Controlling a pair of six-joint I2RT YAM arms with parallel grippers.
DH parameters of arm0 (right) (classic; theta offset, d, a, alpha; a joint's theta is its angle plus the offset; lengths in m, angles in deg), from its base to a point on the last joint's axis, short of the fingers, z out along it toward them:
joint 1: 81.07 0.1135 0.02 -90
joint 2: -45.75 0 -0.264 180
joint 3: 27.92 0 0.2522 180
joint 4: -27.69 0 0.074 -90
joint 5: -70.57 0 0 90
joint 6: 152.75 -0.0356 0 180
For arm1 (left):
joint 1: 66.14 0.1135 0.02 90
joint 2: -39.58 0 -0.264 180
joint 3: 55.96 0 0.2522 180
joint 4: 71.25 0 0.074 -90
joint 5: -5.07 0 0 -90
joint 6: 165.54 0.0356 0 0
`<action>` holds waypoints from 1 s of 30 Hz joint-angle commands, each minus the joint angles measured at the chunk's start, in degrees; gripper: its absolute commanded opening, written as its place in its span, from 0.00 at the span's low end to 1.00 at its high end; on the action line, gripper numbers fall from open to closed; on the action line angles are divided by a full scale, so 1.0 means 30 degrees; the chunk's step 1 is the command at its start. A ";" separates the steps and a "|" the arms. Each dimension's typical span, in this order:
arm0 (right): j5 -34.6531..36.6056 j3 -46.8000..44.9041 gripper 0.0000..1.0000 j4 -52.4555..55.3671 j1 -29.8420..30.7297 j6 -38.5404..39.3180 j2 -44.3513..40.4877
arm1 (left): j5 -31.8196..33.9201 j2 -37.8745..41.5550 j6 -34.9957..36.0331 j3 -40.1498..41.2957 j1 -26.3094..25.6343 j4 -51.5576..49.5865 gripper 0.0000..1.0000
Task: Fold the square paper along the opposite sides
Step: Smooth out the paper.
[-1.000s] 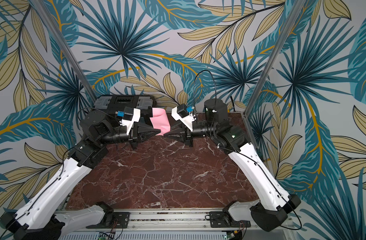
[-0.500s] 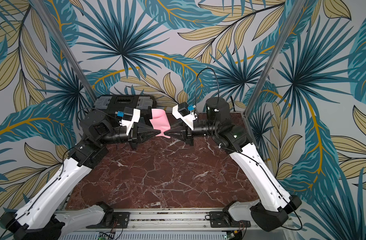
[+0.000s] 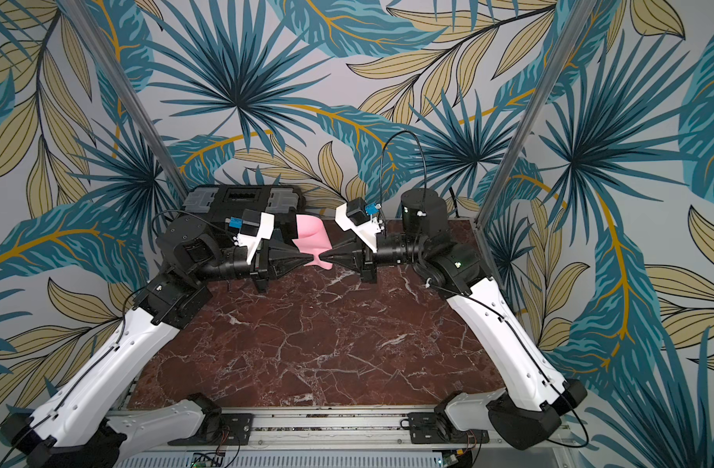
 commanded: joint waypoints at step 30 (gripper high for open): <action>-0.1063 -0.0239 0.03 0.0055 0.0057 -0.0288 -0.0012 | -0.1355 -0.1125 -0.0493 -0.1605 0.0185 0.1032 0.54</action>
